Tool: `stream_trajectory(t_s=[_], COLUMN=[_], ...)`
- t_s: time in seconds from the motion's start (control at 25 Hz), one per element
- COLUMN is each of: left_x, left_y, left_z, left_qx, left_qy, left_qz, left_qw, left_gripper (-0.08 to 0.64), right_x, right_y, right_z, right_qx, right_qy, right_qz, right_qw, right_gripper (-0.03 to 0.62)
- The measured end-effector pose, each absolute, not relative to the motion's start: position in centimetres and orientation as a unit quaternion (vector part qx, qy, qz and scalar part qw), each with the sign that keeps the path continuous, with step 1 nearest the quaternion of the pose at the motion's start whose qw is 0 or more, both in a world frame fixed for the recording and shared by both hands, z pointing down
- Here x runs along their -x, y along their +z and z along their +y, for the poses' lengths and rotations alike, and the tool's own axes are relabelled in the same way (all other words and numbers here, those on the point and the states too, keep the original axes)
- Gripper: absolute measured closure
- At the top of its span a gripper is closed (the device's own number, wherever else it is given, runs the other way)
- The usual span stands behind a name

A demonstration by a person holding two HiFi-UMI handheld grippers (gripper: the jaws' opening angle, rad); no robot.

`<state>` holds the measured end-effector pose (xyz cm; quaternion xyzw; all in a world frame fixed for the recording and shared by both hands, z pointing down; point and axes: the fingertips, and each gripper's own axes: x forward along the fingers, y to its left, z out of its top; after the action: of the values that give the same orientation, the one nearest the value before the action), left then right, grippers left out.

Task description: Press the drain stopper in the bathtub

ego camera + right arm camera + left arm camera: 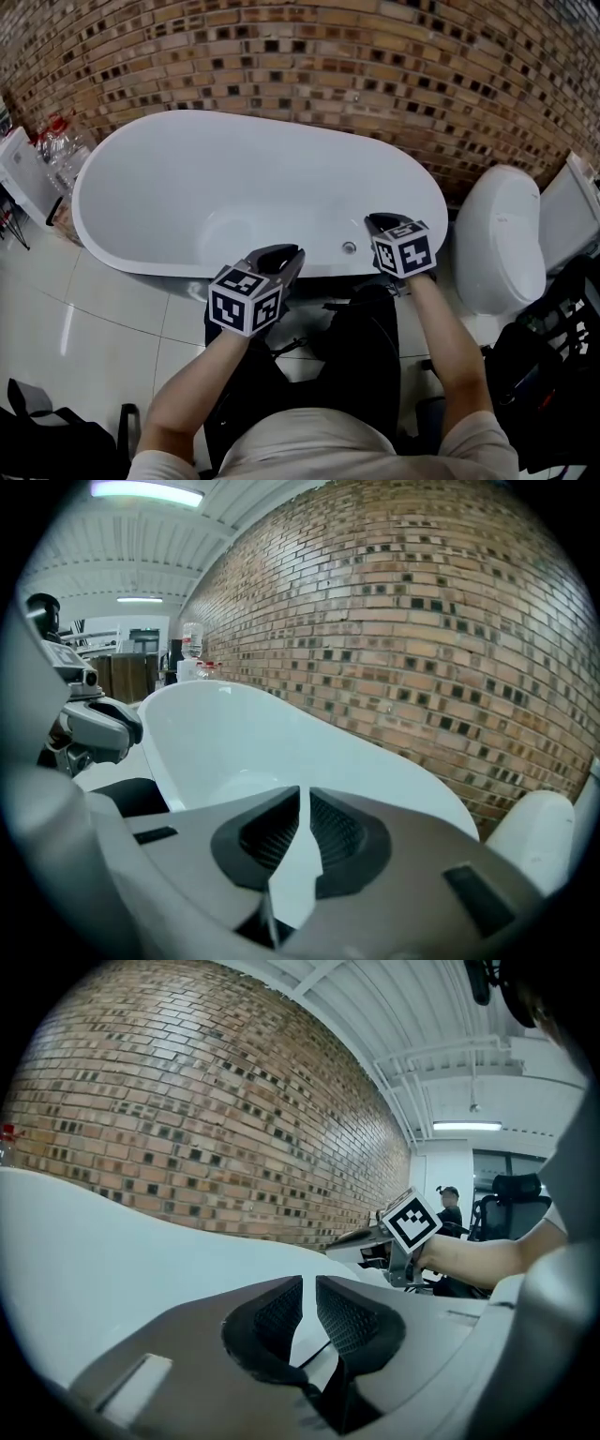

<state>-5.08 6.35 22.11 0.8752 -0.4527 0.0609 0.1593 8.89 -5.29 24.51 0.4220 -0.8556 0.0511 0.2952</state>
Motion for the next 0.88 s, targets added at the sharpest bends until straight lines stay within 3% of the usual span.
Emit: stream_trajectory(t_s=[0.88], left_x=[10.3], left_y=[27.3], left_z=[10.3], left_qx=[-0.855], left_qy=[0.031], left_qz=[-0.489], left_qw=[0.170], left_gripper=[0.509], right_x=[-10.5], right_y=[29.5], right_z=[0.4], right_qx=[-0.454], right_qy=[0.074], right_qz=[-0.861], right_qw=[0.217], right_gripper=[0.560])
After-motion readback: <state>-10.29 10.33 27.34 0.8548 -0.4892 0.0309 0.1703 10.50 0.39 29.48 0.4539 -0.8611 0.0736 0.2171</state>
